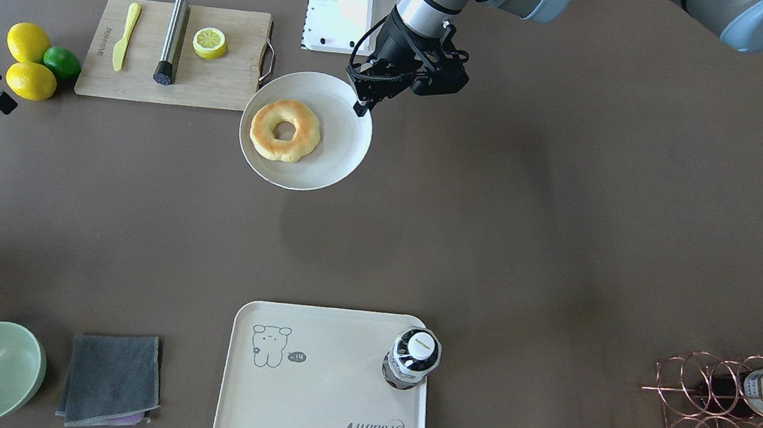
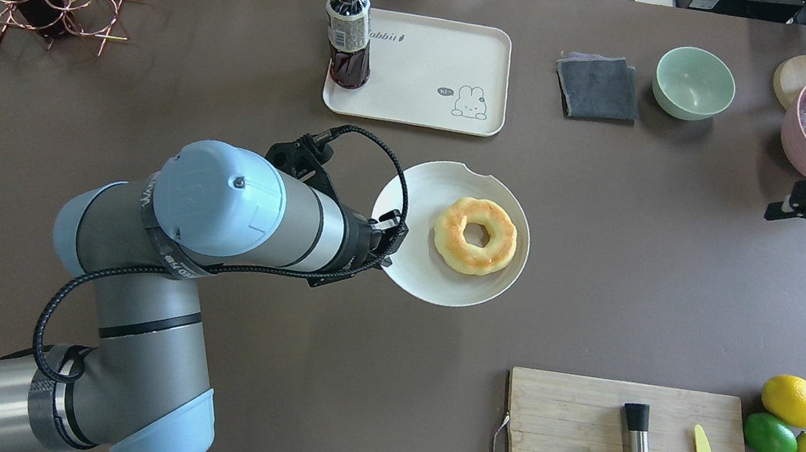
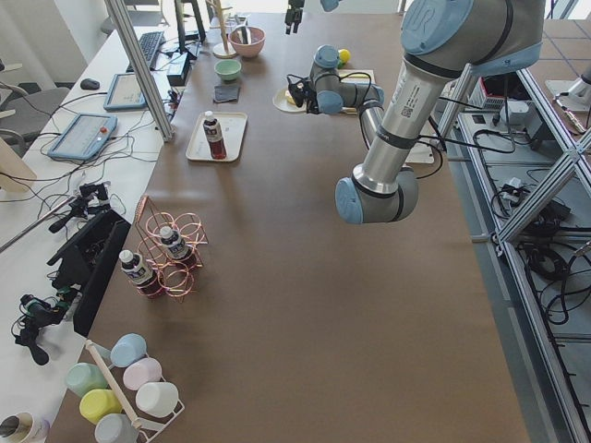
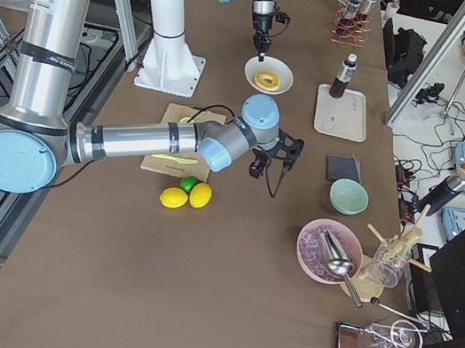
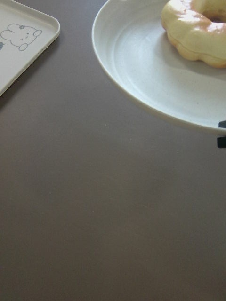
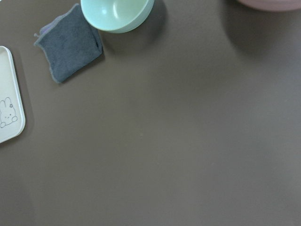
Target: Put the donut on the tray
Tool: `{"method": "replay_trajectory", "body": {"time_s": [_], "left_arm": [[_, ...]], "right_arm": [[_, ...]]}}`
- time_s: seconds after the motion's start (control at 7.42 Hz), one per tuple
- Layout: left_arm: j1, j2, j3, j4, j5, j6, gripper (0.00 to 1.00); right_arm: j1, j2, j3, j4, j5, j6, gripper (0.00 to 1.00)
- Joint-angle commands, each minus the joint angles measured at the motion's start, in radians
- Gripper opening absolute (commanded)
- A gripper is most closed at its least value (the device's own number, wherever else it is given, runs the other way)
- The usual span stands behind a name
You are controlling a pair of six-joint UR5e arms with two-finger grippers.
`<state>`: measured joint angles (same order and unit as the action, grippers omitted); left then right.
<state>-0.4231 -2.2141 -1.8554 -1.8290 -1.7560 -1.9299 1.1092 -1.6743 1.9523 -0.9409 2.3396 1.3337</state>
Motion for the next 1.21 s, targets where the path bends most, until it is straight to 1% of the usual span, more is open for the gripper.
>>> {"method": "replay_trajectory", "body": {"time_s": [0.0, 0.13, 0.27, 0.4, 0.54, 0.67, 0.81, 0.94, 1.08], "left_arm": [[0.036, -0.035, 0.030, 0.014, 0.084, -0.056, 0.00], [0.064, -0.042, 0.030, 0.014, 0.122, -0.060, 0.00], [0.081, -0.044, 0.030, 0.013, 0.154, -0.079, 0.00], [0.092, -0.044, 0.030, 0.013, 0.167, -0.093, 0.00], [0.092, -0.047, 0.030, 0.011, 0.168, -0.093, 0.00], [0.092, -0.047, 0.030, 0.011, 0.168, -0.093, 0.00], [0.092, -0.047, 0.030, 0.011, 0.168, -0.092, 0.00], [0.092, -0.047, 0.030, 0.010, 0.168, -0.092, 0.00], [0.092, -0.045, 0.030, 0.010, 0.168, -0.092, 0.00]], "right_arm": [[-0.274, 0.008, 0.152, 0.021, -0.190, 0.411, 0.85], [-0.370, 0.030, 0.174, 0.017, -0.280, 0.488, 0.85], [-0.446, 0.075, 0.207, -0.057, -0.352, 0.552, 0.84], [-0.507, 0.155, 0.247, -0.216, -0.399, 0.618, 0.79], [-0.556, 0.207, 0.276, -0.320, -0.423, 0.672, 0.71], [-0.606, 0.208, 0.284, -0.326, -0.469, 0.715, 0.59], [-0.662, 0.218, 0.281, -0.328, -0.544, 0.763, 0.51], [-0.689, 0.238, 0.278, -0.331, -0.581, 0.771, 0.48], [-0.695, 0.246, 0.271, -0.331, -0.589, 0.777, 0.41]]}}
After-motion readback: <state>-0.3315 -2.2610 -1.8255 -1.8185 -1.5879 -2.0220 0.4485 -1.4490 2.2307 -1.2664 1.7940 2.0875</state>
